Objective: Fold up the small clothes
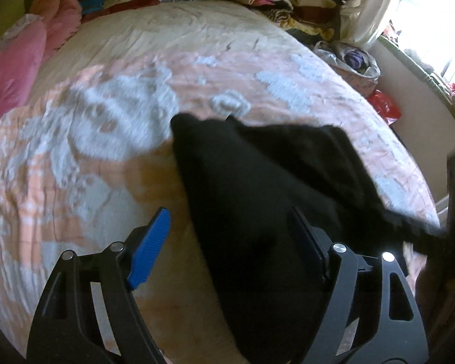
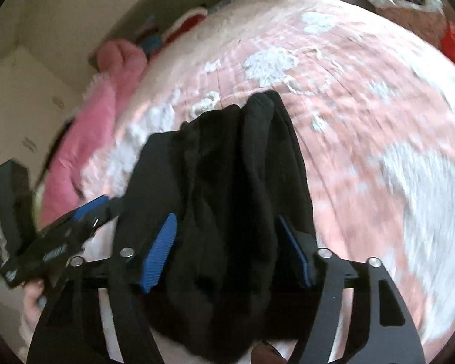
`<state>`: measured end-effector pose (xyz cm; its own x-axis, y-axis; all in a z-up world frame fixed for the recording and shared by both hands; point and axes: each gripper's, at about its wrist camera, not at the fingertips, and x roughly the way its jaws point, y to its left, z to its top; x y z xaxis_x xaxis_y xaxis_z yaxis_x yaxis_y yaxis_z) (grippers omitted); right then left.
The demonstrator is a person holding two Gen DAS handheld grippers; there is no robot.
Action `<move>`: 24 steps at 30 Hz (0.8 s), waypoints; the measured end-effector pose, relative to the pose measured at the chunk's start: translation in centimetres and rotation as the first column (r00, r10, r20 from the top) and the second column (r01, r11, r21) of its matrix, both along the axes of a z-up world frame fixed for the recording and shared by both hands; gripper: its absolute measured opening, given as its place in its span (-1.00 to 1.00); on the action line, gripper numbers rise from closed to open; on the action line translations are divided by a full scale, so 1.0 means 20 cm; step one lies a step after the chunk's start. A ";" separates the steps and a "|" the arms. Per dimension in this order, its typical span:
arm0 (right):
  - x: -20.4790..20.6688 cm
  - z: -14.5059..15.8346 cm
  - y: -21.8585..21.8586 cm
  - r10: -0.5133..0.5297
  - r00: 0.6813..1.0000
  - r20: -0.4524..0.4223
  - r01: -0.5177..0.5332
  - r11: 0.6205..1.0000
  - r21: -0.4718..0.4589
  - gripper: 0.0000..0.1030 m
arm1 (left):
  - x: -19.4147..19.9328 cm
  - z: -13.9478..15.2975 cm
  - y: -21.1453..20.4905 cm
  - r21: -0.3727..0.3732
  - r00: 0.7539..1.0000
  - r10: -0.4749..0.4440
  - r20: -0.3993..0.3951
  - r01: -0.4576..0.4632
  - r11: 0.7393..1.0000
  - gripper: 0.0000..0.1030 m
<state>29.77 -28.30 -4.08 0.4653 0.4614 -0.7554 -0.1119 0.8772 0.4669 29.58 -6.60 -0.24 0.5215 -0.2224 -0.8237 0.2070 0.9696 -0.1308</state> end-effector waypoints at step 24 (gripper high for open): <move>0.01 0.06 -0.05 0.002 0.991 0.135 0.027 0.977 -0.211 -0.31 | -0.14 -0.06 -0.20 0.003 0.995 -0.098 -0.012 0.098 0.995 0.51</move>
<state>29.89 -29.23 -2.89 0.5732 0.2915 -0.7658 -0.1492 0.9561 0.2522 26.74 -10.53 -1.49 0.4872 -0.2693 -0.8307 0.2999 0.9450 -0.1305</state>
